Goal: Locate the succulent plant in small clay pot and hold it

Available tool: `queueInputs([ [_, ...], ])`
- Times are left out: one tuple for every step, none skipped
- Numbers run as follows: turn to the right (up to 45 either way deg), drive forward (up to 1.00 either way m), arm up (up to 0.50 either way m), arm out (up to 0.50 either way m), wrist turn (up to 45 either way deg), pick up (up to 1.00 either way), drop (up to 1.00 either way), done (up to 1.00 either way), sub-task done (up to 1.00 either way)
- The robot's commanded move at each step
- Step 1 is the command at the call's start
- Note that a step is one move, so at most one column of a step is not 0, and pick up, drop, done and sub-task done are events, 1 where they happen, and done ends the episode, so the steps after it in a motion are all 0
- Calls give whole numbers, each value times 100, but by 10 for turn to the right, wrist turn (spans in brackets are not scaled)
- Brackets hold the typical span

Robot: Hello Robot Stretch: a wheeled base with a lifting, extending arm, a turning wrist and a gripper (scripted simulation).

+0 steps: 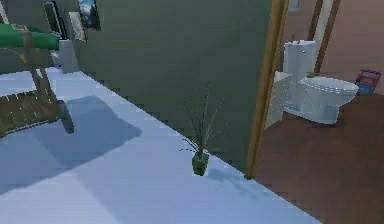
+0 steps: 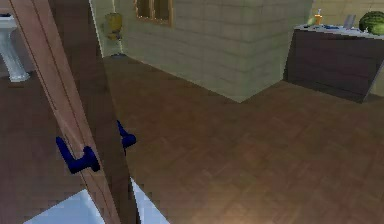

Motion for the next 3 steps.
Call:
queueInputs([
  [150, 0, 0, 0, 0, 0, 0, 0, 0],
  [0, 40, 0, 0, 0, 0, 0, 0, 0],
  [300, 0, 0, 0, 0, 0, 0, 0, 0],
])
